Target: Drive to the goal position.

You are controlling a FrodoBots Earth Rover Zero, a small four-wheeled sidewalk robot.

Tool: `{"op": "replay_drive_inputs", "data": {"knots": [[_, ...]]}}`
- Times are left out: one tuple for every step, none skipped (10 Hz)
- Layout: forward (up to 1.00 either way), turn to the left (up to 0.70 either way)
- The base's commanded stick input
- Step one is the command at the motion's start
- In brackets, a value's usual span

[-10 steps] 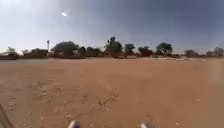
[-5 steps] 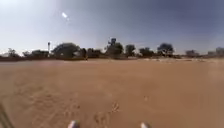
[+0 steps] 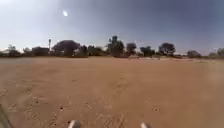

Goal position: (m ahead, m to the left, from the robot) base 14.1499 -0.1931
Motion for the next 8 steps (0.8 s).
{"op": "replay_drive_inputs", "data": {"knots": [[0.7,0.0],[0.7,0.0],[0.7,0.0],[0.7,0.0],[0.7,0.0],[0.7,0.0],[0.7,0.0],[0.7,0.0]]}}
